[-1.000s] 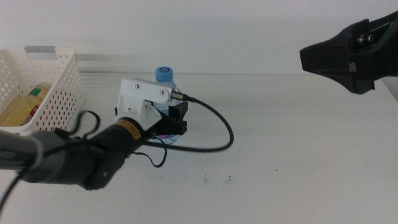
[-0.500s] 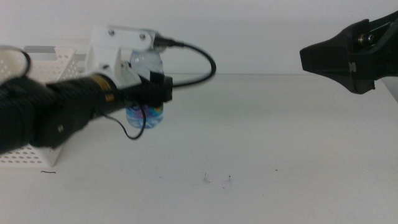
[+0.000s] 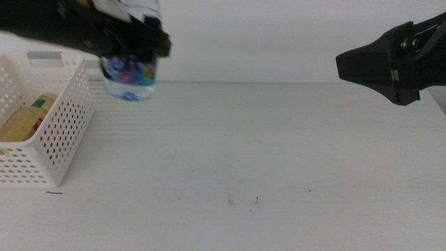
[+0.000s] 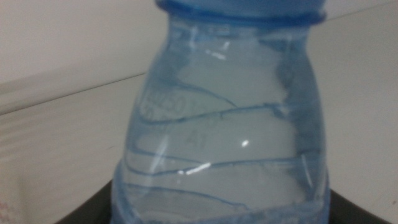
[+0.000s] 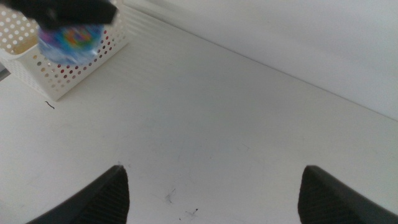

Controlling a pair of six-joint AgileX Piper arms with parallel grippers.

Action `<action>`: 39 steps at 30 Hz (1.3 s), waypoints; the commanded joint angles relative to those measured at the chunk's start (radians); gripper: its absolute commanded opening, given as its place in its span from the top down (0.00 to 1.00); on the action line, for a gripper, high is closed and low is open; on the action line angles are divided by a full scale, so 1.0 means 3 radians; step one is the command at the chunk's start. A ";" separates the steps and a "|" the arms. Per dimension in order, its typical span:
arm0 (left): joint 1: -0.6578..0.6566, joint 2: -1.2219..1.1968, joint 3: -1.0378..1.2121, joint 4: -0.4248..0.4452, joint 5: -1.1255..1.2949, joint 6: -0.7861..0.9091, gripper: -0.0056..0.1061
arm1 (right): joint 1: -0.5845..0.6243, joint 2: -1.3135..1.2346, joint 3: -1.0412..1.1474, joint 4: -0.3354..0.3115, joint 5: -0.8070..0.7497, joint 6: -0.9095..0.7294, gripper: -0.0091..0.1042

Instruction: Use arms to grab the bottles and put them into the dustbin to the left of the table.

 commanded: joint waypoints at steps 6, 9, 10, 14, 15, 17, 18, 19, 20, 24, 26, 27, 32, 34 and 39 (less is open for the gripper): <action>0.0571 0.0233 -0.0662 -0.0275 0.0731 0.0481 0.96 | -0.0021 -0.0012 -0.0022 -0.0011 -0.0033 -0.0025 0.14; 0.0830 0.0367 -0.0880 -0.0350 0.1063 0.0622 0.96 | -0.0021 -0.0012 -0.0022 -0.0011 -0.0033 -0.0025 0.14; 0.0918 0.0436 -0.0957 -0.0375 0.1150 0.0674 0.96 | -0.0021 -0.0012 -0.0022 -0.0011 -0.0033 -0.0025 0.14; 0.1238 0.0647 -0.1198 -0.0472 0.1347 0.0713 0.96 | -0.0021 -0.0012 -0.0022 -0.0011 -0.0033 -0.0025 0.14; 0.1325 0.0705 -0.1249 -0.0522 0.1393 0.0713 0.96 | -0.0021 -0.0012 -0.0022 -0.0011 -0.0033 -0.0025 0.14; 0.1485 0.0812 -0.1325 -0.0594 0.1483 0.0735 0.96 | -0.0021 -0.0012 -0.0022 -0.0011 -0.0033 -0.0025 0.14; 0.1557 0.0869 -0.1361 -0.0615 0.1524 0.0755 0.96 | -0.0021 -0.0012 -0.0022 -0.0011 -0.0033 -0.0025 0.14; 0.1625 0.0928 -0.1388 -0.0624 0.1567 0.0798 0.96 | -0.0021 -0.0012 -0.0022 -0.0011 -0.0033 -0.0025 0.14; 0.1674 0.0980 -0.1409 -0.0624 0.1603 0.0820 0.96 | -0.0021 -0.0012 -0.0022 -0.0011 -0.0033 -0.0025 0.14; 0.1880 0.1129 -0.1423 -0.0611 0.1693 0.0931 0.96 | -0.0021 -0.0012 -0.0022 -0.0011 -0.0033 -0.0025 0.14; 0.1948 0.1166 -0.1423 -0.0521 0.1679 0.1000 0.96 | -0.0021 -0.0012 -0.0022 -0.0011 -0.0033 -0.0025 0.14; 0.1979 0.1192 -0.1423 -0.0435 0.1662 0.1000 0.96 | -0.0021 -0.0012 -0.0022 -0.0011 -0.0033 -0.0025 0.14; 0.2130 0.1290 -0.1423 -0.0118 0.1615 0.1000 0.96 | -0.0021 -0.0012 -0.0022 -0.0011 -0.0033 -0.0025 0.14; 0.2172 0.1341 -0.1423 -0.0051 0.1577 0.1000 0.96 | -0.0021 -0.0012 -0.0022 -0.0011 -0.0033 -0.0025 0.14; 0.2193 0.1526 -0.1416 -0.0073 0.1451 0.1008 0.96 | -0.0021 -0.0012 -0.0022 -0.0011 -0.0033 -0.0025 0.14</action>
